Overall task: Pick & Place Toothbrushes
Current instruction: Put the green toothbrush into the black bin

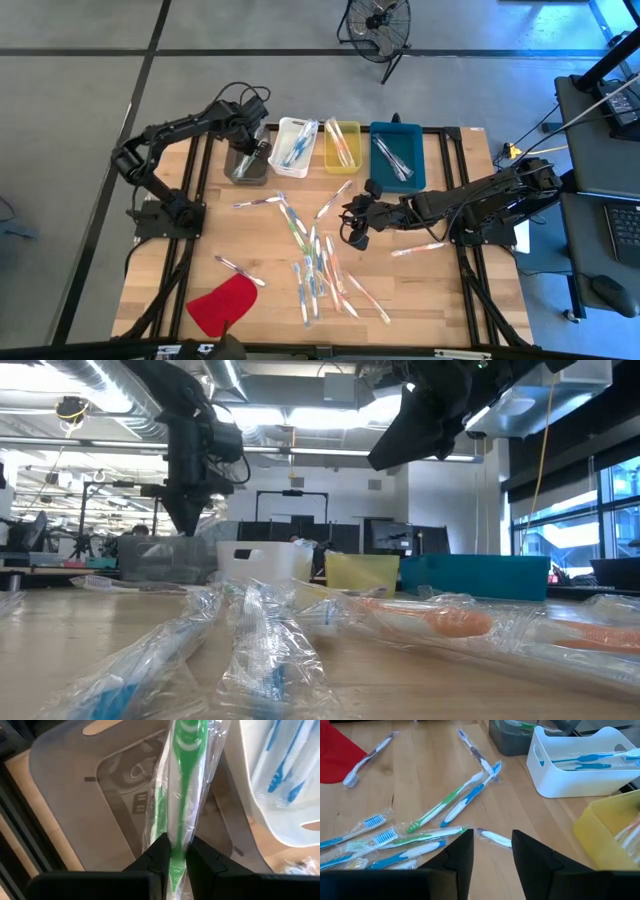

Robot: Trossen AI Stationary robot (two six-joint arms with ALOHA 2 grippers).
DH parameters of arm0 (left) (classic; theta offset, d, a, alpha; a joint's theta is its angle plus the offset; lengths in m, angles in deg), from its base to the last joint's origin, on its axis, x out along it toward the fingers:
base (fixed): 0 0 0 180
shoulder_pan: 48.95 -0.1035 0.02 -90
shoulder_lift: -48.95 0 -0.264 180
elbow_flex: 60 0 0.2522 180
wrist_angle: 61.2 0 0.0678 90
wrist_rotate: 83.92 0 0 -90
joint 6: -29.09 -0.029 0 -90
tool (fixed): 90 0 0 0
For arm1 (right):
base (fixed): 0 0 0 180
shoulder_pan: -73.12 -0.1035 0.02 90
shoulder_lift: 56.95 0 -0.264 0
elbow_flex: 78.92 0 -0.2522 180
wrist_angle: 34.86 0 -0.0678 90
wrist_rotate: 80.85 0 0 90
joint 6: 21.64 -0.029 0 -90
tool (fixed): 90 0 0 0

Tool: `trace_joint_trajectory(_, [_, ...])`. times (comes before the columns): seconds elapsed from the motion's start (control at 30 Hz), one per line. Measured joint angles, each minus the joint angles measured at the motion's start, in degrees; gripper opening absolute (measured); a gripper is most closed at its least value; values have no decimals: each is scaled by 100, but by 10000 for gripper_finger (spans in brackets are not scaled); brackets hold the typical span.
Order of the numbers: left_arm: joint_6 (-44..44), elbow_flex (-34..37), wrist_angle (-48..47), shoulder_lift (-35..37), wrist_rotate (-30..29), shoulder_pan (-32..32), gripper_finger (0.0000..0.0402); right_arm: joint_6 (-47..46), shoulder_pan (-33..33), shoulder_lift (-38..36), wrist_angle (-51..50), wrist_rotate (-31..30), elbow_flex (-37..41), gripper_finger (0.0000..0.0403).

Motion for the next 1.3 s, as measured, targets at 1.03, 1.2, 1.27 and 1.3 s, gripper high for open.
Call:
trace_joint_trajectory(1.03, [-92,0,284,-995,-7,0,56,-44,0,1,-91,-2,0,129])
trace_joint_trajectory(1.2, [-166,0,322,-995,-18,0,56,-43,0,1,-169,-2,0,124])
trace_joint_trajectory(1.27, [-322,0,367,-995,-22,0,56,-42,0,1,-191,-2,0,123])
trace_joint_trajectory(1.3, [-371,0,378,-995,-22,0,56,-44,0,1,-204,-2,0,123])
